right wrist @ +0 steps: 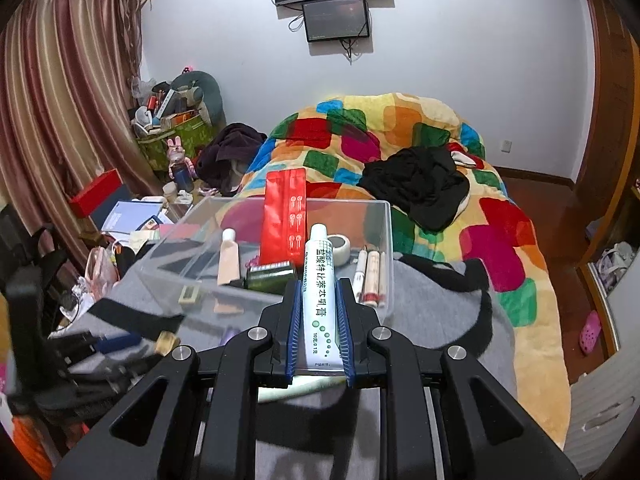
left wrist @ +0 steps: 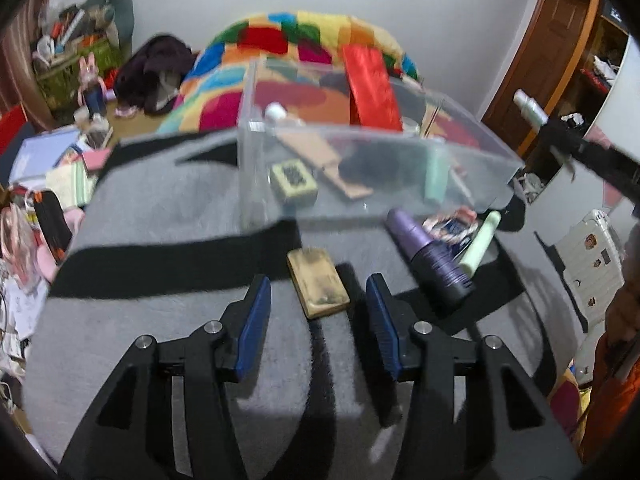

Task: Organize objects
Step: 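Drop the beige eraser into the clear box with the left tool while the right tool drops the toothpaste tube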

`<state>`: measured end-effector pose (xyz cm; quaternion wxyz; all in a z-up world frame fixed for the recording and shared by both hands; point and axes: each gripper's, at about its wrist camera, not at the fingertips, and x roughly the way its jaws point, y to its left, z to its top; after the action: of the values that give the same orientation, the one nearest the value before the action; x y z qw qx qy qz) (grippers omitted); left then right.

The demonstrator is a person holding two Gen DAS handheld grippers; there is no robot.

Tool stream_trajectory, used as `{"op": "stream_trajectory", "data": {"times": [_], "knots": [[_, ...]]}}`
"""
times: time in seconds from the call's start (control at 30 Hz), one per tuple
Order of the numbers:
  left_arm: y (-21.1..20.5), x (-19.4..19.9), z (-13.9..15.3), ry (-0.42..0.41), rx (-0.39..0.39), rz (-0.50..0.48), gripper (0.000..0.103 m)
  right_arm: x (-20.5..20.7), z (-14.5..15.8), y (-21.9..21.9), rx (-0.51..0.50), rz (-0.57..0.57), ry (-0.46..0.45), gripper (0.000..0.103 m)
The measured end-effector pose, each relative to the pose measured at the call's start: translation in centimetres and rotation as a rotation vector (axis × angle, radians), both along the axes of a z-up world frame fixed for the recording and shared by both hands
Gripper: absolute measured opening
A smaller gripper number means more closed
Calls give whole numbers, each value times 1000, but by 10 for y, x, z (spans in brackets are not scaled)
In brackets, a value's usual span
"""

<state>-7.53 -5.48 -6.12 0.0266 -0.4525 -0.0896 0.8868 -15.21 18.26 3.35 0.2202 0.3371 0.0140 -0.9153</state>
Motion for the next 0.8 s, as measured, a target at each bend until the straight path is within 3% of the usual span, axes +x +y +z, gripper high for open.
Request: {"op": "stream_trajectory", "data": {"times": [0.1,0.2,0.27,0.47,0.63,0.8], "knots": [[7,-7,-4,4,-39,13,48,-11,-2,-5,3,-1,-14,16],[15,-11,-5,7,-107,24,28,-18,-7,-10,6,3,-34,16],[19,-10,-4,15,-138,26,24,-23,-11,-13,9,6,-48,16],[14,-3,17,76,-103,29,23,-39,-21,-20,-1,23,-94,16],[11,0,54,181,-78,30,23,-50,-24,-23,-22,31,-122,16],[7,-13,75,227,-69,33,23,-59,-30,-29,-19,39,-160,16]]}}
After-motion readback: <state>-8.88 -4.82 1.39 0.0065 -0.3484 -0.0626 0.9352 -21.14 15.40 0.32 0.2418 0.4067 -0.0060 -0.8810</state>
